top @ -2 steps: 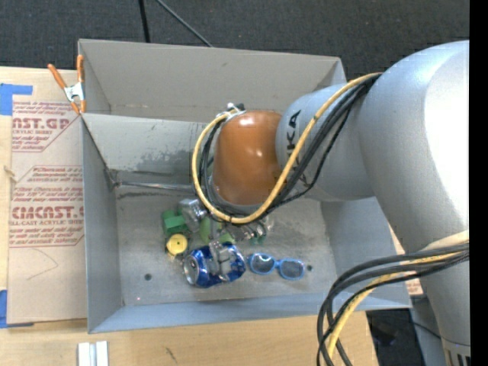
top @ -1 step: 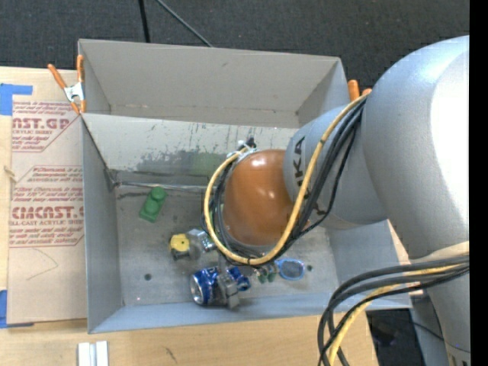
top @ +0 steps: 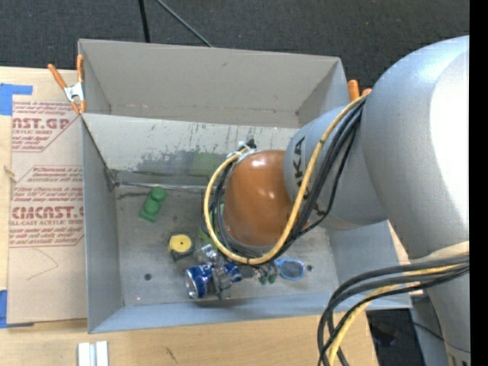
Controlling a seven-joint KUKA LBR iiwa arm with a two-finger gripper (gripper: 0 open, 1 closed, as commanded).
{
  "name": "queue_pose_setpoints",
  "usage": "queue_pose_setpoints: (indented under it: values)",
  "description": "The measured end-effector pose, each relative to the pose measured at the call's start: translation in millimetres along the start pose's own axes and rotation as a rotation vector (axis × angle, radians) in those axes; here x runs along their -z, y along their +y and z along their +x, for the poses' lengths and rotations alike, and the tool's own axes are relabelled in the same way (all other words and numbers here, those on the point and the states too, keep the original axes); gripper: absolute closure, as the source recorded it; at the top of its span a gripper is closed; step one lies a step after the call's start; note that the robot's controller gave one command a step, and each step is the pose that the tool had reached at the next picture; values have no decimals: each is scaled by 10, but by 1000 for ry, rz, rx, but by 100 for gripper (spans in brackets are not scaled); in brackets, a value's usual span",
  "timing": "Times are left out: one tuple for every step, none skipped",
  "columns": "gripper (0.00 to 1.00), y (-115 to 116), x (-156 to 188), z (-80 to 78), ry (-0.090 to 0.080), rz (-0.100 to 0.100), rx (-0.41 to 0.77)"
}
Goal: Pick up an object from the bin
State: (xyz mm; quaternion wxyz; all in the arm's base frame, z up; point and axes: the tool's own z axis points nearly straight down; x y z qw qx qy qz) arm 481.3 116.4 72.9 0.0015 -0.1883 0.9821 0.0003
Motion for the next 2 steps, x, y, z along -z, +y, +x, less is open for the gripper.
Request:
queue_pose_setpoints:
  values:
    - [100, -164, 1197, -42, -6, 2, 58]
    - [100, -554, 2144, -497, -10, 4, 73]
